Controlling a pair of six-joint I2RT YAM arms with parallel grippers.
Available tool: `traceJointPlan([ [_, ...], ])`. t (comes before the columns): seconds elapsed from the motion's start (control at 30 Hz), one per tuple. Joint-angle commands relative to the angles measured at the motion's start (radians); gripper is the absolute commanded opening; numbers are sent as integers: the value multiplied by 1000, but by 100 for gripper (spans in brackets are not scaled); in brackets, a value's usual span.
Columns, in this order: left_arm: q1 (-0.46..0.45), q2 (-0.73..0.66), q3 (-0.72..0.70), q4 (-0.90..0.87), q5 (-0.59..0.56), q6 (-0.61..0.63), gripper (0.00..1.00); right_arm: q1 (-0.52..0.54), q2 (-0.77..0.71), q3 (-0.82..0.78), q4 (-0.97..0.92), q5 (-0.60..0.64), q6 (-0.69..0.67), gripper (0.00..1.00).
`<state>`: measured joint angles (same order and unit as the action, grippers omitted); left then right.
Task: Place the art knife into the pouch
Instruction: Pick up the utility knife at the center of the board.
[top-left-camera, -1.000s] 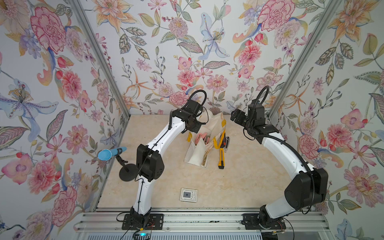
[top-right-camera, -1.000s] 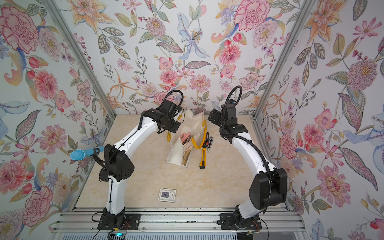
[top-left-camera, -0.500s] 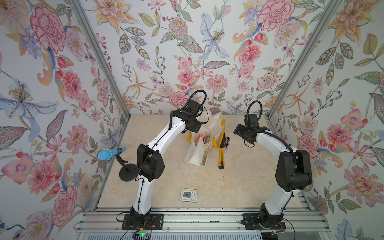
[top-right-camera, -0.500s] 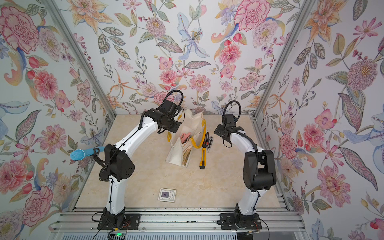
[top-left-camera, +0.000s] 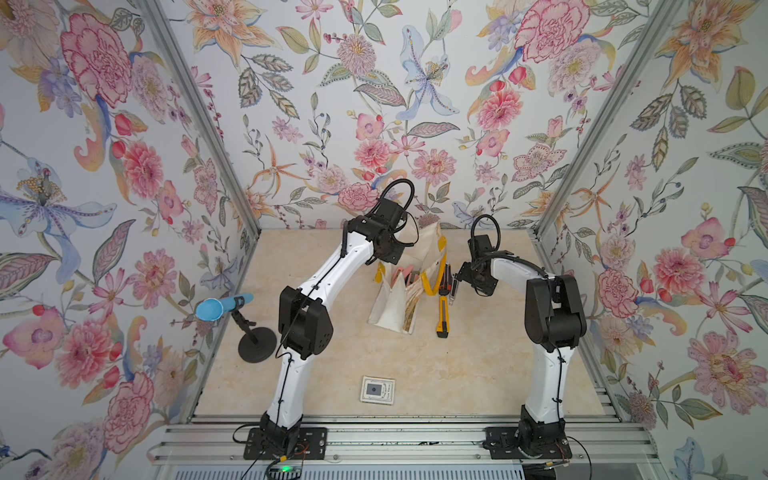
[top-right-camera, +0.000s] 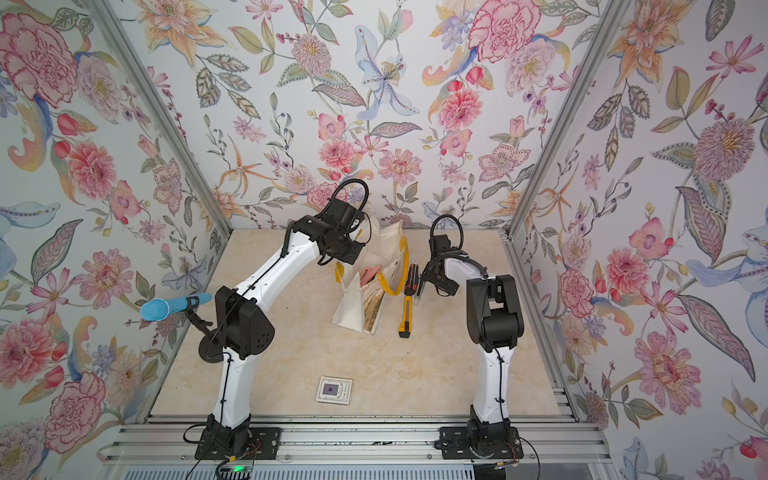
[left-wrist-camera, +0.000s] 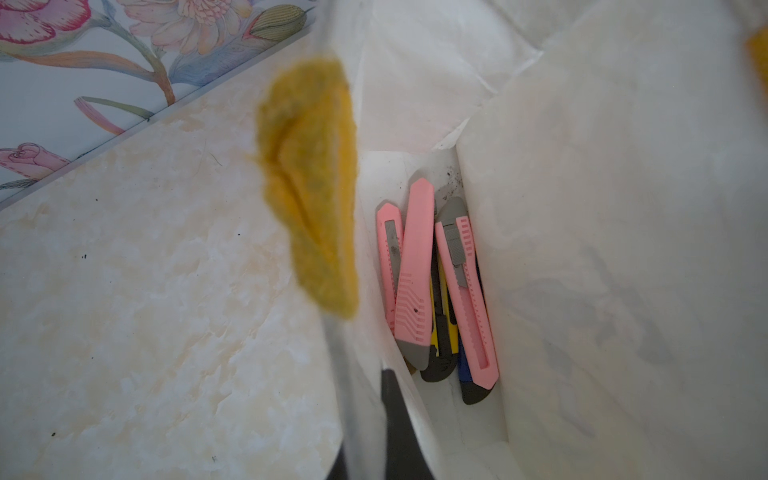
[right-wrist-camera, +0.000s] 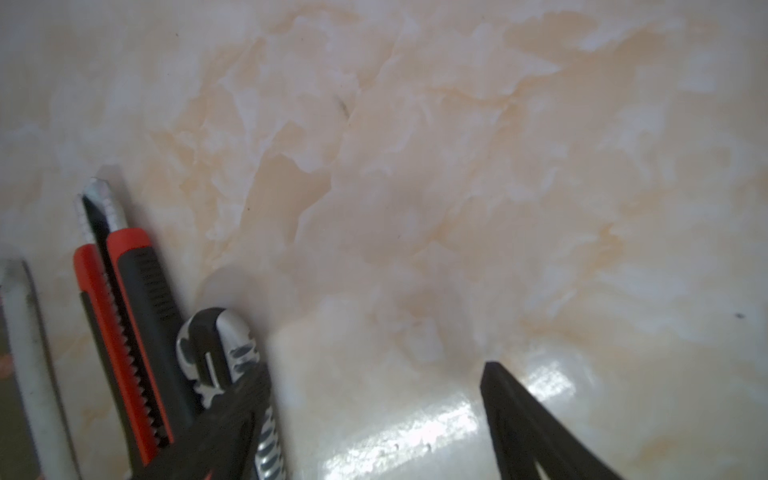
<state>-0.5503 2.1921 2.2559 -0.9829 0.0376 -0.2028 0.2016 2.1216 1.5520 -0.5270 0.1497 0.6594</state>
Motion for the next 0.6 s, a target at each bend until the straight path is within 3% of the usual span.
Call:
traceJointPlan([
  [0.0, -2, 20, 34, -12, -30, -22, 0, 15, 45, 54, -48, 10, -4, 82],
  [0.57, -2, 42, 51, -20, -26, -38, 0, 53, 55, 143, -55, 34, -14, 83],
])
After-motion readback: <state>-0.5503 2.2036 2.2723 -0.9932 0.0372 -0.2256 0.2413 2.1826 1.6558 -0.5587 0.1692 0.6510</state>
